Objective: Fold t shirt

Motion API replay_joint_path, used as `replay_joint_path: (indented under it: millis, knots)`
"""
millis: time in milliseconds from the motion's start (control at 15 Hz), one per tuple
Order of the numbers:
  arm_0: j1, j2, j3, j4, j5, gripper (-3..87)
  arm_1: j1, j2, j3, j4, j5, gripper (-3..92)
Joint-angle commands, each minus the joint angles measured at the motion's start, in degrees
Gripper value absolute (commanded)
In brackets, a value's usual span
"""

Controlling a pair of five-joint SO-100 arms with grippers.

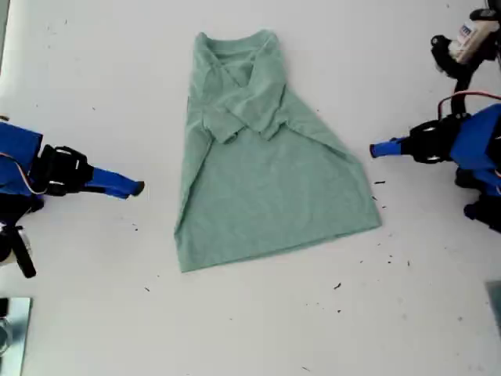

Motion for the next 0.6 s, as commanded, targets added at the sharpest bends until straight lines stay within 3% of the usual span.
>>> replay_joint_path:
  millis: [0, 133, 267, 333, 400, 533]
  knots:
    - [-3.69, 0.35, 0.53, -0.18, -0.7, -0.1, -0.7, 0.26, 3.08, -0.7, 13.1, 16.4]
    - [-2.29, 0.35, 0.44, 0.0, -0.62, -0.2, -2.64, 0.26, 3.08, -0.79, 7.56, 15.9]
    - [-3.6, 0.35, 0.35, 0.18, 0.62, -0.2, -7.47, 0.44, 2.99, -0.7, 22.68, 18.5]
    - [-3.43, 0.35, 0.44, 0.09, 0.88, -0.1, -9.23, 0.44, 2.72, -0.18, 22.41, 18.1]
    - [-3.25, 0.35, 0.79, -0.44, 0.88, -0.1, -8.96, 0.44, 2.64, -0.09, 24.35, 4.2]
    - [-3.16, 0.35, 0.88, -0.53, 2.02, -0.1, -12.3, 0.44, -0.88, -2.99, 22.41, 2.5]
